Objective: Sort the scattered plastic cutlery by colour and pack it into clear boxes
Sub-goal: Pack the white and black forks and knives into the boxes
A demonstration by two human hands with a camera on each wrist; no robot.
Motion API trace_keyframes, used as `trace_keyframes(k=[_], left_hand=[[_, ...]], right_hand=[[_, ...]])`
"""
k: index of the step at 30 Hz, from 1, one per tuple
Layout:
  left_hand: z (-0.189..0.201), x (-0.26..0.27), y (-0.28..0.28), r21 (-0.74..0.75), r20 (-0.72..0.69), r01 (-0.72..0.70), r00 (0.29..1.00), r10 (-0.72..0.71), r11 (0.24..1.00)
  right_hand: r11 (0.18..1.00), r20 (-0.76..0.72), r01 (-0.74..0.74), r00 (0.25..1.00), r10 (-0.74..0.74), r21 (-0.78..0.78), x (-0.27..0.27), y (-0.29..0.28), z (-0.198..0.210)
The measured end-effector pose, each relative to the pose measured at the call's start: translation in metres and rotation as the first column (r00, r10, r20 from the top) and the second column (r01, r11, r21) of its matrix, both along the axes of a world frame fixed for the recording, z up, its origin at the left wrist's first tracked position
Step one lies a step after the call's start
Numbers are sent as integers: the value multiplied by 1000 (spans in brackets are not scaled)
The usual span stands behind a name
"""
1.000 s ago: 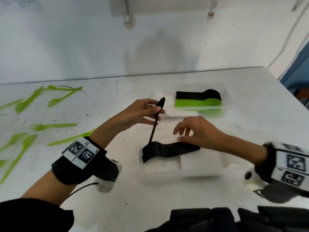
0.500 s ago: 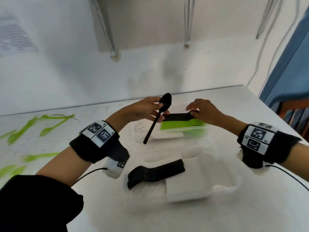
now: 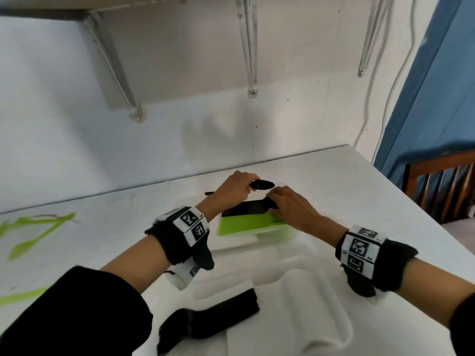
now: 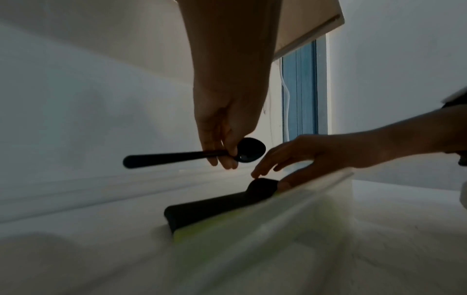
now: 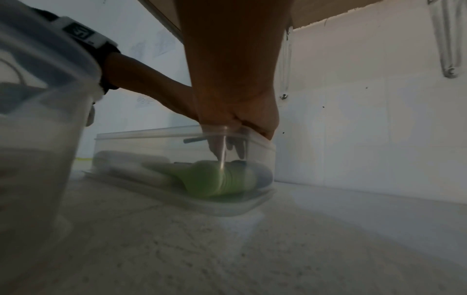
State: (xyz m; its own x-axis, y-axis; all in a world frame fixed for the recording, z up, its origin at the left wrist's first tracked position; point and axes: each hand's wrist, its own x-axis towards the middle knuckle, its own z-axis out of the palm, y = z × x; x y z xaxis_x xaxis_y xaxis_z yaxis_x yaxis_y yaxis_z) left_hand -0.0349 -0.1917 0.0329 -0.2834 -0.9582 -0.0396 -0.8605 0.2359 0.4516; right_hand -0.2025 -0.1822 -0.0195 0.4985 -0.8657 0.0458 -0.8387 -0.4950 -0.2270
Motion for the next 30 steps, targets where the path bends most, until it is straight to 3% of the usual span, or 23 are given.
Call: trace_keyframes(k=[4,11,22,26,30], left_hand=[[-3,-2,-7,-20,14,13,1000,-13,1000],[-15,4,-1,-152,106,59,993,-43,987],[-26,-4,1,-243,387,134,921,-30,961],[-32,-7,2,-226,327,170,941,-90,959],[-40,-11,4,-198,277,212,949,-153,957]], right_hand=[[1000,-39,-4,999,3,-23,1,-1,0],[999,48,7,999,-4,-45,0,-1,-2],[999,116,25,993,-21,-38,2,4,1],[996,187,54,982,-41,-70,2,10,2],[996,138,50,990,-39,-75,3,8,1]])
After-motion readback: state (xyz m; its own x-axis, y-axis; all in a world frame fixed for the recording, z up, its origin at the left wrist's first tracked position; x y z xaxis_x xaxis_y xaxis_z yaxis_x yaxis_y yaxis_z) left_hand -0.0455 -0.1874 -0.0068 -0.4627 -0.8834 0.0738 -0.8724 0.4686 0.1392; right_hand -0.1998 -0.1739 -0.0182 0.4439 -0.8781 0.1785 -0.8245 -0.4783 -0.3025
